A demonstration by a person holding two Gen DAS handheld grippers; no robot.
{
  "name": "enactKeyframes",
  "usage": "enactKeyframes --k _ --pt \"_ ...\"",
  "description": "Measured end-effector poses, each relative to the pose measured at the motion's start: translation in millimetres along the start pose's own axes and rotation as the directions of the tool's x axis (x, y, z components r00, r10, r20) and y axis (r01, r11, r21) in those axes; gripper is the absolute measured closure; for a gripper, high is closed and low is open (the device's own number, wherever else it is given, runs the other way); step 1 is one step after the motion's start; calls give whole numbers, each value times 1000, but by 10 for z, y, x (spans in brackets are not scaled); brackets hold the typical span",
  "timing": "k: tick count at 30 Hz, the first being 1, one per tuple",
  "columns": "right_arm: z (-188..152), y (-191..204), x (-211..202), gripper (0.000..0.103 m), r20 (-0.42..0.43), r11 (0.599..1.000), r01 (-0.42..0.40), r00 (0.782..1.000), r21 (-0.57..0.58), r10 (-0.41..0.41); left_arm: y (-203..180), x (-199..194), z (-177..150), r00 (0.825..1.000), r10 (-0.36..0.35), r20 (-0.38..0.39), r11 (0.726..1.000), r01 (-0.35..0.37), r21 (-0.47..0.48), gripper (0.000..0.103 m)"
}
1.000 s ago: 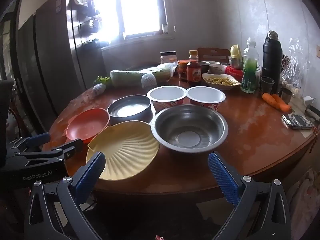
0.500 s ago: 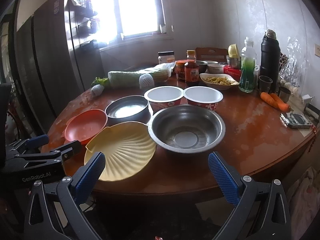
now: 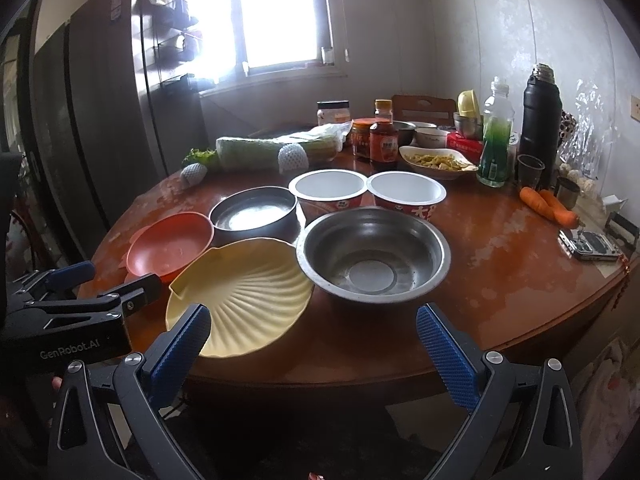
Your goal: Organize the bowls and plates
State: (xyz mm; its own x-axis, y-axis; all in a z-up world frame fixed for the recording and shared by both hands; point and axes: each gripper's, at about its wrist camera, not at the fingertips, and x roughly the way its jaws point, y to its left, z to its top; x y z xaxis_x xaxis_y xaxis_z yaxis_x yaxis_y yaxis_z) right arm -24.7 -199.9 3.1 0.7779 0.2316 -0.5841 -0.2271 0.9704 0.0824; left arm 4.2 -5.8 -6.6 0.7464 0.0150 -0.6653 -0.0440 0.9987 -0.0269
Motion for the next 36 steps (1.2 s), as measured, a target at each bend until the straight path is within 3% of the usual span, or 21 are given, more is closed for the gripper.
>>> enactKeyframes --k 36 --pt "43 64 57 0 -1 999 -26 1000 -37 26 126 -28 32 1000 -4 20 1000 4 -14 1"
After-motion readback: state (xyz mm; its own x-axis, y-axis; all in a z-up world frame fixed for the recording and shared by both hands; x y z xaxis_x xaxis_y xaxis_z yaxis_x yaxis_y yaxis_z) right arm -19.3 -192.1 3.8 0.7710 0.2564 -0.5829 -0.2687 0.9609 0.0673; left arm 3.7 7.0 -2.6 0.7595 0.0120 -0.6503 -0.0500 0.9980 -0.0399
